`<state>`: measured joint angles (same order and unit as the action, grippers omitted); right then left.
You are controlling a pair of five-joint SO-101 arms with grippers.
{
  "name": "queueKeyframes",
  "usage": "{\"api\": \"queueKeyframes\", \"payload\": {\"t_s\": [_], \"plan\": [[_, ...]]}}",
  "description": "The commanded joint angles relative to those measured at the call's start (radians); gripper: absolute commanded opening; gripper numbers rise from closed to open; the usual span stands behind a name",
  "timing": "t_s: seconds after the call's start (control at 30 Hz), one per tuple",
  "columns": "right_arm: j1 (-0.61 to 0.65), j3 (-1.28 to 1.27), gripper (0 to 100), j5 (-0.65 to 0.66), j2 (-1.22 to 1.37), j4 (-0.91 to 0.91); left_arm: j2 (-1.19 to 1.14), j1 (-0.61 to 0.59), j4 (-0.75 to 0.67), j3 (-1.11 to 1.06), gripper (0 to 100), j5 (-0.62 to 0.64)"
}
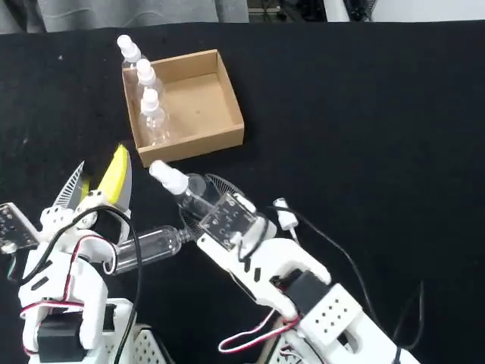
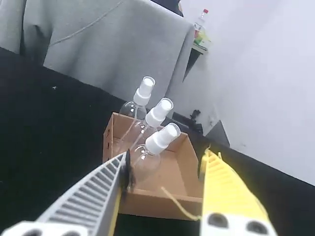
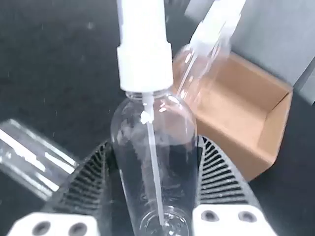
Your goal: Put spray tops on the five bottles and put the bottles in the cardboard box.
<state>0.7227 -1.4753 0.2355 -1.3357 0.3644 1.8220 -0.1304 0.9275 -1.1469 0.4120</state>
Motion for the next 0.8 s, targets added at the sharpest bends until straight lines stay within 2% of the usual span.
{"api": "queueKeyframes", "payload": {"t_s": [0.0, 0.23, 0.47, 0.77], "plan": [[-0.026, 0.007, 11.3, 0.002, -0.119, -0.021, 0.003, -0.012, -0.023, 0.028, 22, 0.012], [-0.02, -0.067, 11.3, 0.002, -0.271, -0.02, 0.003, -0.002, -0.025, -0.008, 22, 0.012], [-0.02, -0.087, 11.3, 0.002, -0.289, -0.02, 0.003, 0.117, -0.1, -0.084, 22, 0.003], [0.015, -0.079, 11.3, 0.002, -0.289, 0.04, 0.003, 0.291, -0.092, -0.09, 22, -0.126]]}}
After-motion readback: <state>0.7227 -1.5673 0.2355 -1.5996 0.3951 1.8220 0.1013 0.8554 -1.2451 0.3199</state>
